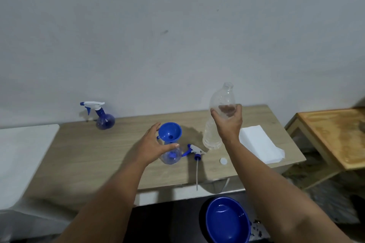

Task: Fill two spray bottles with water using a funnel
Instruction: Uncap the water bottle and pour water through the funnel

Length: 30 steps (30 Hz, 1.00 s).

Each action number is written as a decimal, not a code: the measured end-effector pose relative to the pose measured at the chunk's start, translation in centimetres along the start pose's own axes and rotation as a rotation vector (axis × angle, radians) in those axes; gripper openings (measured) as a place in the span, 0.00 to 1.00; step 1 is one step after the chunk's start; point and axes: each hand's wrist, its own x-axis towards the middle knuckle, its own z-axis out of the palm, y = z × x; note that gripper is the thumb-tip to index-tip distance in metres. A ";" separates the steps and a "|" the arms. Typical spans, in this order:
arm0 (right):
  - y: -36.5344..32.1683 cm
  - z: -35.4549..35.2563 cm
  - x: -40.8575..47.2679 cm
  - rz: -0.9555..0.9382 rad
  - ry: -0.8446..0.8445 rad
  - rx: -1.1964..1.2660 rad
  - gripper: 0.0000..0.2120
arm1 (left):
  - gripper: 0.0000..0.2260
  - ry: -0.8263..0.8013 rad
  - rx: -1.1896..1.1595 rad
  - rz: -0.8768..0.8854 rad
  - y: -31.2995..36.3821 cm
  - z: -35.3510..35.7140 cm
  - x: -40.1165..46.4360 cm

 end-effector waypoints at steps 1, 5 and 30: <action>-0.7 0.1 0.1 -0.019 0.003 0.016 0.23 | 0.55 -0.003 -0.003 0.005 0.0 0.0 0.0; -3.0 0.1 0.5 -0.079 -0.018 0.102 0.23 | 0.52 0.000 -0.028 0.016 0.0 0.2 -0.2; -3.1 -1.2 -2.1 0.223 -0.968 -0.136 0.25 | 0.33 0.003 -0.030 0.063 0.4 0.6 -0.1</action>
